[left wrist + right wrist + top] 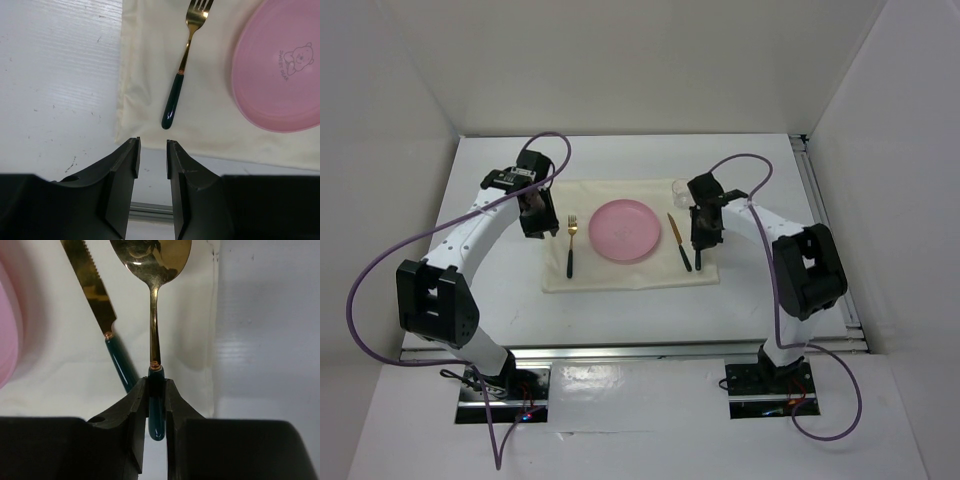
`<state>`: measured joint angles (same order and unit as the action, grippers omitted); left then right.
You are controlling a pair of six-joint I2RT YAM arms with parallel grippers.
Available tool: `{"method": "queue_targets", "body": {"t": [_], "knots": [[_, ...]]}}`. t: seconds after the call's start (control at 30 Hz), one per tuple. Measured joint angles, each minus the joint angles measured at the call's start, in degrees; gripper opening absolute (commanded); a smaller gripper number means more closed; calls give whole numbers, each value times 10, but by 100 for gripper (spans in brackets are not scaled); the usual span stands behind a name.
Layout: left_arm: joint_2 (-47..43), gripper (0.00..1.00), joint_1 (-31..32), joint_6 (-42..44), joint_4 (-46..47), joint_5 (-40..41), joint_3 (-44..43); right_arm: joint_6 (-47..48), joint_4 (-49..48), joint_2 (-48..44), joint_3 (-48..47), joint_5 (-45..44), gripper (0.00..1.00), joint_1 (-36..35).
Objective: Set the dinner table for one person
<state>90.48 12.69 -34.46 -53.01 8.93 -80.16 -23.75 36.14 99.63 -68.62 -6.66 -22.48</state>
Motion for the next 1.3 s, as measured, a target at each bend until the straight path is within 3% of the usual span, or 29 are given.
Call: {"method": "queue_targets", "body": {"t": [0.07, 0.1, 0.2, 0.43, 0.57, 0.67, 0.73, 0.8, 0.83, 0.9, 1.3], "knots": [[0, 45, 0, 0, 0, 0, 0, 9, -10, 14, -4, 0, 5, 6], [0, 45, 0, 0, 0, 0, 0, 12, -14, 21, -6, 1, 20, 8], [0, 45, 0, 0, -1, 0, 0, 22, -30, 36, -8, 2, 51, 11], [0, 45, 0, 0, -2, -2, -1, 34, -40, 39, -13, 4, 73, 12], [0, 48, 0, 6, 2, -15, -7, 24, -36, 7, -16, -7, 100, 17], [-8, 51, 0, 12, 8, -24, -16, 7, -32, -57, -16, -27, 100, 29], [-20, 60, 0, 15, 12, -31, -20, -13, -29, -105, -20, -49, 100, 43], [-33, 73, 0, 18, 17, -38, -26, -40, -22, -147, -23, -78, 100, 61], [-41, 88, 0, 20, 21, -42, -28, -51, -19, -165, -24, -91, 100, 68], [-61, 100, 0, 28, 33, -48, -28, -70, -10, -193, -24, -119, 100, 83], [-154, 100, 0, 44, 78, -49, -28, -119, 51, -260, 1, -182, 100, 101]]}}
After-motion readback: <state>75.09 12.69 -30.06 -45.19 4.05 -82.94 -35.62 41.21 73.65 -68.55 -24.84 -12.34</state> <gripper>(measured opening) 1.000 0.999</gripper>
